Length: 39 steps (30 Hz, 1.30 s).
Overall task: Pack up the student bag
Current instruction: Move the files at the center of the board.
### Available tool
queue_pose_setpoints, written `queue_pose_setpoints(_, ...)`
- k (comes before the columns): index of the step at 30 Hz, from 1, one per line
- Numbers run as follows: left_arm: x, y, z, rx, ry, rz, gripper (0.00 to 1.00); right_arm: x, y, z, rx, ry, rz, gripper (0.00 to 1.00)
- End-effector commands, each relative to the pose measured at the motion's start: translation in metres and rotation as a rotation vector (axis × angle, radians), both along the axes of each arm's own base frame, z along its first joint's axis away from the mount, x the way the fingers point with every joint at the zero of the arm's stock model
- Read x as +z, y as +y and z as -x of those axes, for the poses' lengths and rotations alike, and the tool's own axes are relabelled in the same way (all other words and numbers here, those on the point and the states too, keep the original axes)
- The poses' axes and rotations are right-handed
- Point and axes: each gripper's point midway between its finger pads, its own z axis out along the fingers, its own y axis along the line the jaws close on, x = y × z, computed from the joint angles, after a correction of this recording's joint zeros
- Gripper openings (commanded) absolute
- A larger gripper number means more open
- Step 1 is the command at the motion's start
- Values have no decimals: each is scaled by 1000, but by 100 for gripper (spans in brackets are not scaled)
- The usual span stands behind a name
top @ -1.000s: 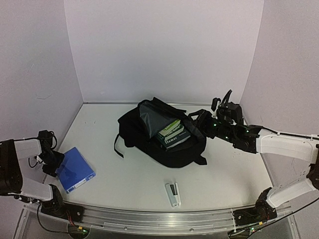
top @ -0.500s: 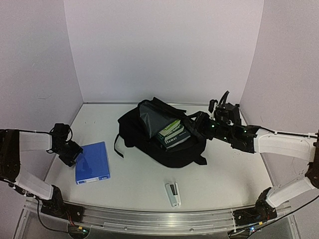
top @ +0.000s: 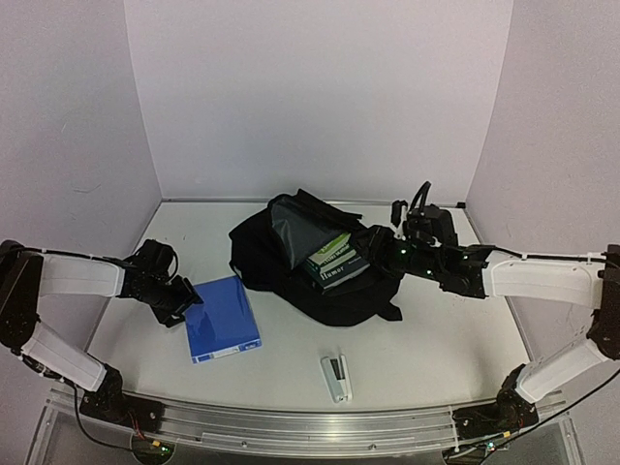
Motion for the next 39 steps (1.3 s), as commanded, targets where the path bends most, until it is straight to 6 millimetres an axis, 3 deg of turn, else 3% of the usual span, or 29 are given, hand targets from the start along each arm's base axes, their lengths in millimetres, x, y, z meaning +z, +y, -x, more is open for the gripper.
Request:
queue_pose_setpoints(1, 25, -1, -8, -8, -51, -9, 66, 6, 43, 16, 114, -7, -26, 57)
queue_pose_setpoints(4, 24, 9, -1, 9, -28, -61, 71, -10, 77, 34, 189, 23, -12, 57)
queue_pose_setpoints(9, 11, 4, 10, -12, 65, -45, 75, -44, 133, 56, 299, 78, 16, 56)
queue_pose_setpoints(14, 7, 2, 13, -30, 82, -40, 72, -75, 177, 73, 389, 132, 35, 56)
queue_pose_setpoints(17, 6, -4, 16, -44, 95, -8, 68, -95, 193, 81, 425, 179, 40, 54)
queue_pose_setpoints(24, 0, -5, 22, -51, 132, -3, 60, -136, 208, 83, 435, 251, 66, 52)
queue_pose_setpoints(39, -6, -6, 26, -50, 169, 2, 50, -166, 228, 84, 475, 302, 57, 50)
